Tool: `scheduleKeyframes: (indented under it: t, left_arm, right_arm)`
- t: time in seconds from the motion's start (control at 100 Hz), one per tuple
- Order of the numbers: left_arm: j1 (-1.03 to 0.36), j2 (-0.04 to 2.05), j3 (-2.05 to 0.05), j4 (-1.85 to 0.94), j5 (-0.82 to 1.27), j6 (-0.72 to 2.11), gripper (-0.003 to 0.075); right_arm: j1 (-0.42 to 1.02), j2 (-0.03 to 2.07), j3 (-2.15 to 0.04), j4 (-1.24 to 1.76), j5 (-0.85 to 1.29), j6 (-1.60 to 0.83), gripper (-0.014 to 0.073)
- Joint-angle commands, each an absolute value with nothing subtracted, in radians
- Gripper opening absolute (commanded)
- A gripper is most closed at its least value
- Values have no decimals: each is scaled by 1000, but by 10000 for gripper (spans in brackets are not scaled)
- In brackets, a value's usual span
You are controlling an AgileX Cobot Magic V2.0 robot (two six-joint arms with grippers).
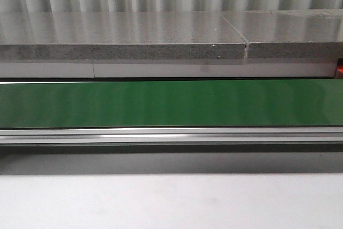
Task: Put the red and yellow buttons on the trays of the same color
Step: 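Carry the yellow button into the yellow tray and open the right gripper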
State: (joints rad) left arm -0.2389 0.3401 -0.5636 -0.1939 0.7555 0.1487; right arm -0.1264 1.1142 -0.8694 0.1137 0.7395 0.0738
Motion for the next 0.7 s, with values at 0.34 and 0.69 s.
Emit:
scheduleKeyframes:
  t: [0.34,0.69]
  left_arm:
    - [-248,346,-588,-215,691,145,-20]
    - [-248,346,-588,-215,691,145,-20]
  right_arm:
    - [-473,1083,-827,68,679,115,227]
    - [-582,1222,-797,68,598,115,227]
